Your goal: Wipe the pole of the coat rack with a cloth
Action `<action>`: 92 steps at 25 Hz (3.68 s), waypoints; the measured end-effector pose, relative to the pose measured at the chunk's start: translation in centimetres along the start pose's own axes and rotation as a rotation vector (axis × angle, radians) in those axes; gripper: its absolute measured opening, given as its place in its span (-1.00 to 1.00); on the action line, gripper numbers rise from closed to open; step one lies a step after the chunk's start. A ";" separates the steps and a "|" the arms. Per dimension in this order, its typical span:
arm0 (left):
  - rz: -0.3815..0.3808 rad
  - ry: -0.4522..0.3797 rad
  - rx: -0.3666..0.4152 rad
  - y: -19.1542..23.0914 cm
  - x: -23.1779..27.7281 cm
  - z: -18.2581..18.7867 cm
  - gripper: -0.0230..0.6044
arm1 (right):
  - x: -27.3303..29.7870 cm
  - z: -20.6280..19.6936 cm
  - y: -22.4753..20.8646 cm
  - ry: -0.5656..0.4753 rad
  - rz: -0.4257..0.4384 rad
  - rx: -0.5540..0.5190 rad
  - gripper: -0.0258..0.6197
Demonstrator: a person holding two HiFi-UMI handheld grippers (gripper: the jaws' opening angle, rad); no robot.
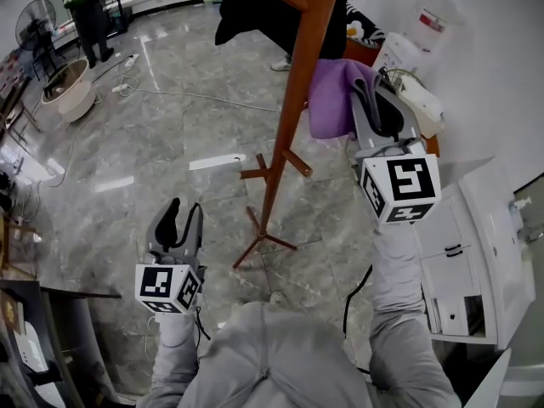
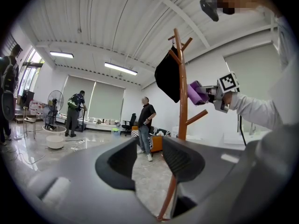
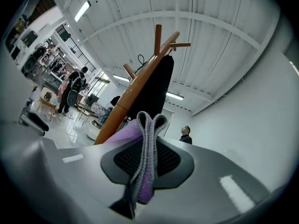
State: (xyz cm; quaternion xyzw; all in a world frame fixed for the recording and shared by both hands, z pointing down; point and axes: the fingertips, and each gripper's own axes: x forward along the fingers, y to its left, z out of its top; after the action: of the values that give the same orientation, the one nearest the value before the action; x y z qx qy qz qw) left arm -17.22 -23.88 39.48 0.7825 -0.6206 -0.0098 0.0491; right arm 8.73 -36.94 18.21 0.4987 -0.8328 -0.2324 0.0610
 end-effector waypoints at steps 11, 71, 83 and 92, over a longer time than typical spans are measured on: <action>-0.037 0.004 0.000 -1.4 1.6 -0.1 -0.36 | -1.8 -0.8 -4.7 0.016 -0.099 0.004 -0.75; 0.038 0.020 -0.016 -0.4 -0.5 -1.2 -0.36 | -3.1 -5.2 14.3 -0.029 0.902 -0.660 -0.75; -0.042 0.023 -0.005 -2.4 0.9 -1.0 -0.36 | -8.3 -3.9 14.2 0.001 0.968 -0.653 -0.75; -0.094 0.025 0.005 -3.6 1.9 -0.7 -0.36 | -12.0 -2.2 14.1 -0.028 0.922 -0.670 -0.75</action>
State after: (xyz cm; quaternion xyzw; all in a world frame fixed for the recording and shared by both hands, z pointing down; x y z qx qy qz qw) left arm -13.23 -24.89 39.93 0.8109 -0.5826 -0.0008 0.0541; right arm 4.09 -21.75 28.08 0.0339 -0.8458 -0.4399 0.2999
